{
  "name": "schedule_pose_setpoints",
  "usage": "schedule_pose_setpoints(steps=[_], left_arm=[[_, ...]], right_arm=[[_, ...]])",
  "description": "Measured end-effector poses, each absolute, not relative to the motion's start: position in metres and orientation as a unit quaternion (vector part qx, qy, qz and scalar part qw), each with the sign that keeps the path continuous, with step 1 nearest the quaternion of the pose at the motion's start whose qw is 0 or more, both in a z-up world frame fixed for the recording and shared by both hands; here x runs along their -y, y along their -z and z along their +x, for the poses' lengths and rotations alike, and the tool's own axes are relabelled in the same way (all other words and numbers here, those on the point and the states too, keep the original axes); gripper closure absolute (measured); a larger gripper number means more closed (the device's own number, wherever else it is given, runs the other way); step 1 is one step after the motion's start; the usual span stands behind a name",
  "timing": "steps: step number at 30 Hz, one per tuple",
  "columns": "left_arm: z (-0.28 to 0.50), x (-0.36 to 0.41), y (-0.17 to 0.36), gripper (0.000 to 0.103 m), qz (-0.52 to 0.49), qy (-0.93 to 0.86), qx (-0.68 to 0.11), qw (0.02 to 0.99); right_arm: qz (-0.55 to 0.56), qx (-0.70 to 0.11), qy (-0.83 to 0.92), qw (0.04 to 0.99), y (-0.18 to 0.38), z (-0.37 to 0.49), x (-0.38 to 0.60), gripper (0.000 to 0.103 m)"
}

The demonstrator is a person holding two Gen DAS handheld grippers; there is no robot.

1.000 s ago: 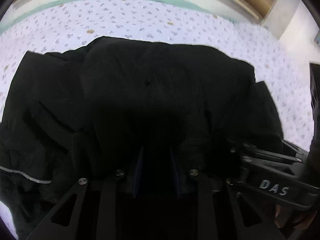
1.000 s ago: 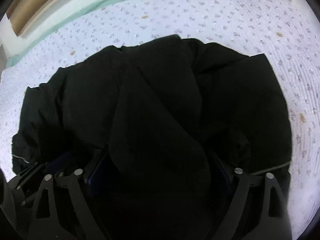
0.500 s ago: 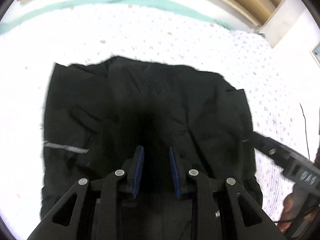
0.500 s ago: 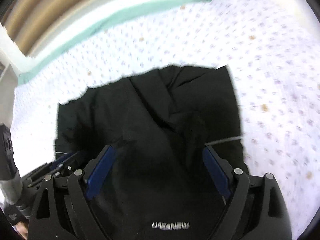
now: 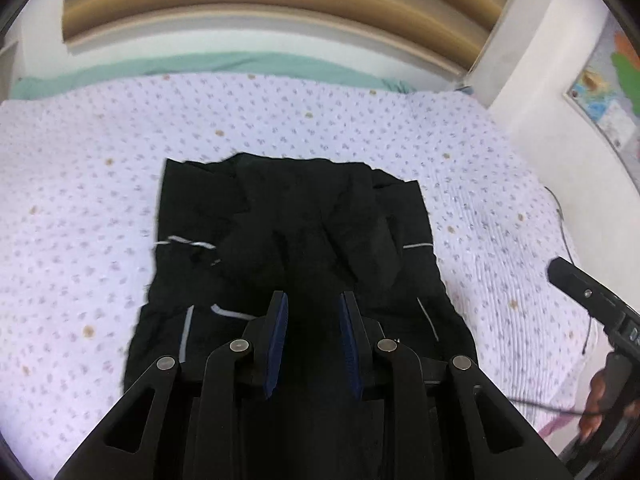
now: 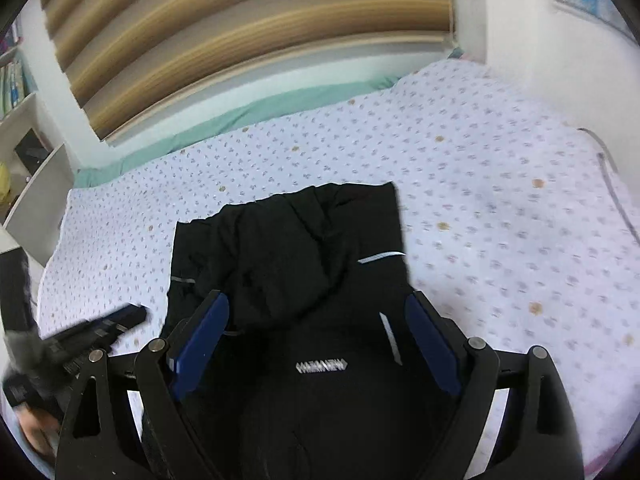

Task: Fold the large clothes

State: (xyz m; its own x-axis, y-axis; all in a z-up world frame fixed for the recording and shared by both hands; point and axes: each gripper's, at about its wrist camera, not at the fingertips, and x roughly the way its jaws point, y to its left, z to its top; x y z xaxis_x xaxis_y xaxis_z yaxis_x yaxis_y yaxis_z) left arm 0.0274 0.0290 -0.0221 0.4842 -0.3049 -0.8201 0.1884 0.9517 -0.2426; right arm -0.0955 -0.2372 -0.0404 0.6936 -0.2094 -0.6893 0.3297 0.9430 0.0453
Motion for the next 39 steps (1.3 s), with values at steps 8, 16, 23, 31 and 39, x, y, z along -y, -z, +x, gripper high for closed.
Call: schedule_pose_setpoints(steps=[8,16,23,31,39], left_arm=[[-0.079,-0.143,-0.009,0.069,-0.058,0.098,-0.453,0.884],[-0.158,-0.245,0.053,0.055,-0.118,0.054,-0.490,0.862],[-0.187,-0.276,0.175,0.055,-0.244,0.049,-0.567,0.785],[-0.194,-0.261,0.240,0.055,-0.293,0.056,-0.609,0.735],[-0.186,-0.261,0.247,0.055,-0.306,0.053,-0.613,0.726]], right_arm=[[0.033,-0.307,0.225,0.924,-0.009,-0.260,0.263,0.010],[0.004,-0.334,0.239,0.912,0.015,-0.369,0.296,0.002],[0.140,-0.468,0.109,0.866,0.157,-0.334,0.328,0.002],[0.257,-0.529,0.144,0.796,0.252,-0.318,0.377,0.002],[0.287,-0.551,0.112,0.775,0.280,-0.306,0.385,0.002]])
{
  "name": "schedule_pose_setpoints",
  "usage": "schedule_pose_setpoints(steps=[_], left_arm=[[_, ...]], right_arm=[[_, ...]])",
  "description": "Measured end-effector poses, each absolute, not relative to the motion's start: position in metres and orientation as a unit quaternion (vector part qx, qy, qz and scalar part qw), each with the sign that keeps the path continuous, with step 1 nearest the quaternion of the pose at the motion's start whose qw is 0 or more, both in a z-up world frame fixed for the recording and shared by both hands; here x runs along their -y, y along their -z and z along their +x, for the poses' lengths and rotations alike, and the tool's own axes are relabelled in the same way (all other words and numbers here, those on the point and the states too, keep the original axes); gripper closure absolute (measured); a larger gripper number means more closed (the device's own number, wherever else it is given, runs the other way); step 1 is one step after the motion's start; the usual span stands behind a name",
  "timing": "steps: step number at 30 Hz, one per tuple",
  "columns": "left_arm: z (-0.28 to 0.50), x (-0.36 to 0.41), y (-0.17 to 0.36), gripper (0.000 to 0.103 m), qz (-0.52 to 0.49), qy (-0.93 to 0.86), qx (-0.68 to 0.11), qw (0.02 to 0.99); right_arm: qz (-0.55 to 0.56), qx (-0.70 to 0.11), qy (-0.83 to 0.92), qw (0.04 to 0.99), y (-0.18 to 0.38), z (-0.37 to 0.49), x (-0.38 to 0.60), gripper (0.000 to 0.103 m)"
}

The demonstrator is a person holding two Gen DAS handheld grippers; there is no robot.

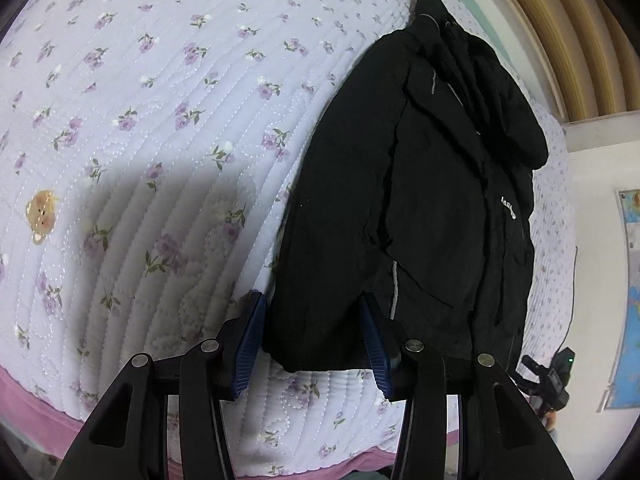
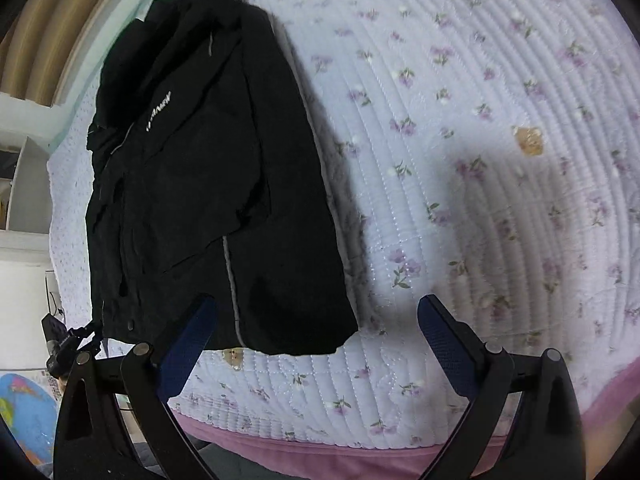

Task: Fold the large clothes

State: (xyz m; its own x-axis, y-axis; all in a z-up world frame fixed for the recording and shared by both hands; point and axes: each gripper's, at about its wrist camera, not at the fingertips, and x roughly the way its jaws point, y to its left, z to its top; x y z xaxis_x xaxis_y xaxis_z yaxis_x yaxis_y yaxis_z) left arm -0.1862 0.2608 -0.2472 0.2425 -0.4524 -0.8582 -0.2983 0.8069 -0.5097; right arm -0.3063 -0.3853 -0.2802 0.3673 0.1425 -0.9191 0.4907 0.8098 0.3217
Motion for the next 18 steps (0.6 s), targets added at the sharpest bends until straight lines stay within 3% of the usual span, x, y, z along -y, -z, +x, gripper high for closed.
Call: schedule_pose_setpoints(steps=[7,9,11,13,15,16,18], left_arm=[[-0.183,-0.265,0.255,0.051,-0.337,0.068,-0.614,0.710],[-0.182,-0.260,0.253,0.063,-0.330,0.067,-0.615,0.713],[-0.186,-0.257,0.252,0.080,-0.331,0.055,-0.610,0.718],[-0.191,-0.254,0.252,0.089,-0.349,0.031,-0.599,0.720],[-0.195,-0.253,0.250,0.093,-0.363,0.019,-0.588,0.722],[-0.195,-0.251,0.248,0.094,-0.366,0.011,-0.586,0.723],[-0.192,-0.248,0.241,0.095,-0.360,0.009,-0.586,0.726]], right_arm=[[0.336,-0.537,0.127,0.763,0.300,-0.298,0.388,0.001],[0.330,-0.540,0.126,0.764,0.300,-0.294,0.383,0.008],[0.299,-0.561,0.130,0.761,0.298,-0.290,0.376,0.042],[0.290,-0.571,0.130,0.757,0.296,-0.288,0.371,0.058],[0.288,-0.571,0.127,0.758,0.291,-0.287,0.368,0.066],[0.291,-0.570,0.119,0.759,0.288,-0.287,0.365,0.080],[0.288,-0.565,0.113,0.765,0.278,-0.286,0.359,0.086]])
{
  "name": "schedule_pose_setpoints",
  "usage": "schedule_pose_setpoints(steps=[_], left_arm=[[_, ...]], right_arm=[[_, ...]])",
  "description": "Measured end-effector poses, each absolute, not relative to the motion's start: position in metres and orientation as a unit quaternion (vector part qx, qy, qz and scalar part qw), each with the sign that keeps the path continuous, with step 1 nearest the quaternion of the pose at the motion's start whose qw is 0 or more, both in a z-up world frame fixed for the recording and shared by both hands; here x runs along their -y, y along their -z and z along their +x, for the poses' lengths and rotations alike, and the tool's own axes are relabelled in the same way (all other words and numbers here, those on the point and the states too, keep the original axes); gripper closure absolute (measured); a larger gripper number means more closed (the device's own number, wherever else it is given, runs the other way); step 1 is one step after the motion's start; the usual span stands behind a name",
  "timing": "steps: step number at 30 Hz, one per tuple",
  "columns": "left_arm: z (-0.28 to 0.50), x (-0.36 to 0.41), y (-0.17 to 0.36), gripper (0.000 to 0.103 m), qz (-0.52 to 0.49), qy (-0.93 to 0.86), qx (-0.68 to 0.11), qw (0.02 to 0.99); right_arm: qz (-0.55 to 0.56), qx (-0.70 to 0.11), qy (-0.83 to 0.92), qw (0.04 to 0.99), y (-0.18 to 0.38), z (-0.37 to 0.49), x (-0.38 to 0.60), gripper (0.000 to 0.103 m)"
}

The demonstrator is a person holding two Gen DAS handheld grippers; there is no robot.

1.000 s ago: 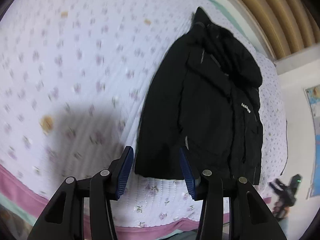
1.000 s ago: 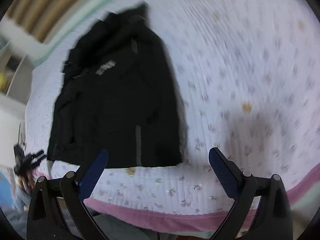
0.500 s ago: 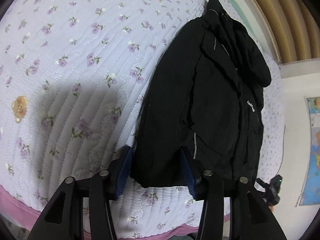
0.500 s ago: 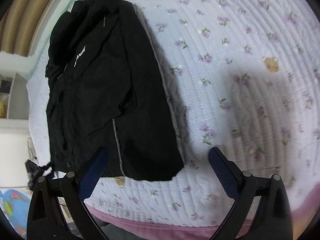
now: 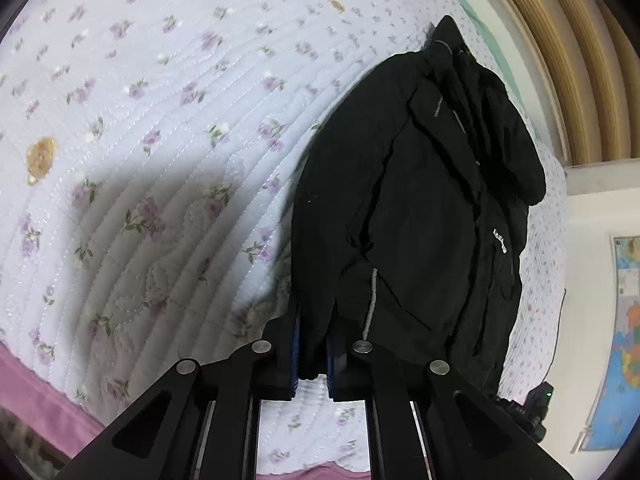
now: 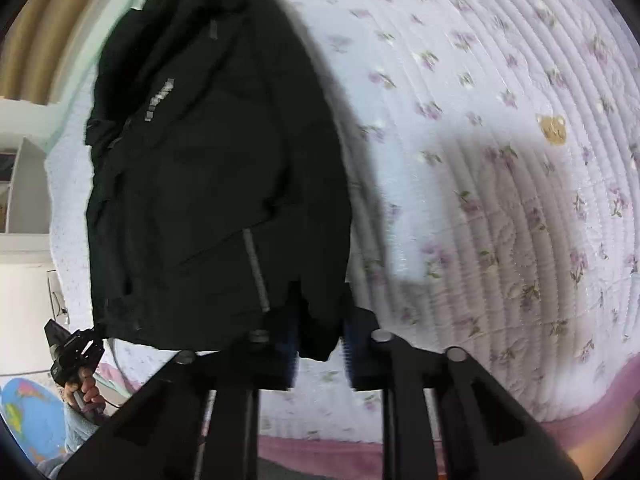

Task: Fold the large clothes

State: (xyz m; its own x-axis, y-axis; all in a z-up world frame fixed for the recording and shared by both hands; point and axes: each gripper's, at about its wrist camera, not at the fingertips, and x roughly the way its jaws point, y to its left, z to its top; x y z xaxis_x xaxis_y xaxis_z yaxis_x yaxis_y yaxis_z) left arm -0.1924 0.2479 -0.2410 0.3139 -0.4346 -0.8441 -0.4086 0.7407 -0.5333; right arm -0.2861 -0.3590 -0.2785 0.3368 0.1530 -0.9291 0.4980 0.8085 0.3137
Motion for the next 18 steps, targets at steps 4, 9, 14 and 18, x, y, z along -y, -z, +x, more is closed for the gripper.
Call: schedule_pose_setpoints(steps=[4,9,14,18], left_arm=[[-0.186,-0.251,0.218,0.096,-0.381,0.009,-0.569,0.729],[-0.168,-0.240,0.165,0.096,-0.360,0.041,-0.526,0.770],[-0.143,-0.229,0.120,0.096,-0.345,0.054,-0.480,0.805],[-0.119,-0.222,0.082,0.096,-0.317,0.076,-0.443,0.835]], right_arm=[[0.299,-0.532,0.094,0.787,0.247,-0.287,0.353,0.091],[0.292,-0.479,0.070,0.825,0.186,-0.280,0.353,0.092],[0.243,-0.450,0.055,0.858,0.129,-0.253,0.335,0.093],[0.226,-0.415,0.045,0.880,0.091,-0.228,0.335,0.093]])
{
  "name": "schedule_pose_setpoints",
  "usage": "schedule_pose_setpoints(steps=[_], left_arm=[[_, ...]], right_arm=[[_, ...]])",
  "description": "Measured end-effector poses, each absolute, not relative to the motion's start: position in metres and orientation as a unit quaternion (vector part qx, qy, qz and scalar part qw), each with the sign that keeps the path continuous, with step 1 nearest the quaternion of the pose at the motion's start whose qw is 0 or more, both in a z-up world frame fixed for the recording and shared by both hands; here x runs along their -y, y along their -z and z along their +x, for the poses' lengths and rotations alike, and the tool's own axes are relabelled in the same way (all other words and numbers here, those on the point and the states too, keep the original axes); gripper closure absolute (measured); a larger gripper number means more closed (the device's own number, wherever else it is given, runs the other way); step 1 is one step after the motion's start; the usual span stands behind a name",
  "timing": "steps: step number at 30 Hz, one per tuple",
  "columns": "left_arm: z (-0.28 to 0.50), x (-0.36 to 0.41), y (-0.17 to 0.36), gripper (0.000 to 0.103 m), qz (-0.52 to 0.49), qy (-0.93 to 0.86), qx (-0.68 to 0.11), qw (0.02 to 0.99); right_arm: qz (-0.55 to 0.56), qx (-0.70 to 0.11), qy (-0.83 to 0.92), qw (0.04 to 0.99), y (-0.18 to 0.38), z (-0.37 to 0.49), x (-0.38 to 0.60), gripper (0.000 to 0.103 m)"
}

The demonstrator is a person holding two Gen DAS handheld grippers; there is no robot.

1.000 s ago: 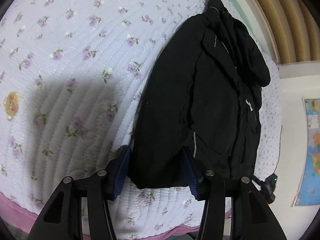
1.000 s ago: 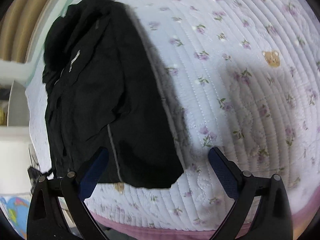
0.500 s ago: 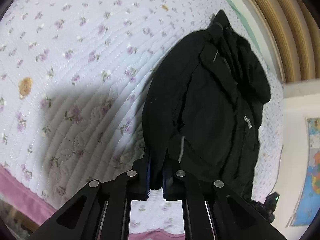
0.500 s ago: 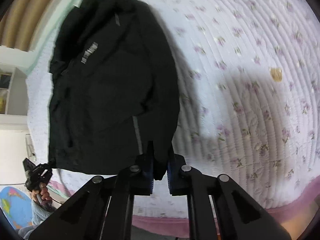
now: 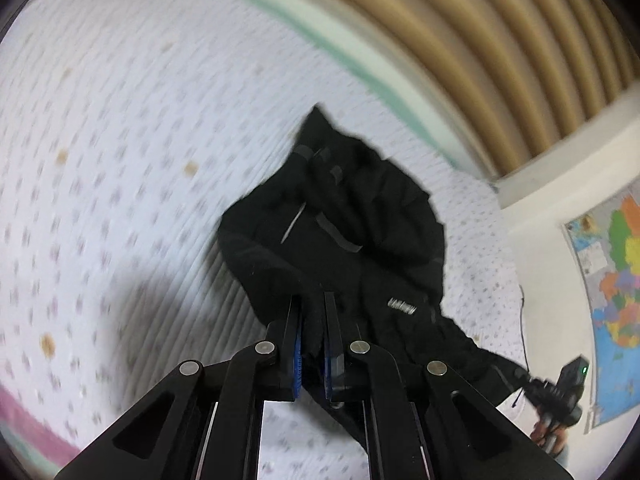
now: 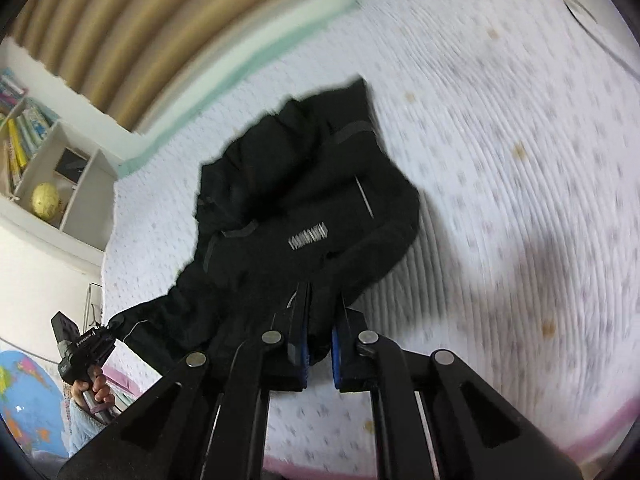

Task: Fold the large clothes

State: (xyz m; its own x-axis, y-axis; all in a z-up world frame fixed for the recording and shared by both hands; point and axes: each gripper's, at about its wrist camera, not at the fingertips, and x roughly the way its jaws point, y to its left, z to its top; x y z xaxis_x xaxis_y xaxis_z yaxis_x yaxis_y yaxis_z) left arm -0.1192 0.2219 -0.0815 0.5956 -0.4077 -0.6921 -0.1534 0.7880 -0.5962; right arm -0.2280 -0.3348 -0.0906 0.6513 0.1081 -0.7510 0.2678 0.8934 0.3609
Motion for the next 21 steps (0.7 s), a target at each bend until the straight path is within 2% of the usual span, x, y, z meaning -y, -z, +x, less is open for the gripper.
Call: schedule_pose_setpoints(steps=[8,21], left_arm=[[-0.059,-0.227,0.034,0.096,-0.283,0.079,-0.395,0.871],[0.080,-0.201,0.023,0.096,-0.216,0.060,-0.374,0.900]], right_arm=[[0.201,-0.365,0.058,0.907,0.041,-0.174,0.355,0.093],[0.208,-0.317,0.088,0.921,0.023,-0.062,0.402,0.093]])
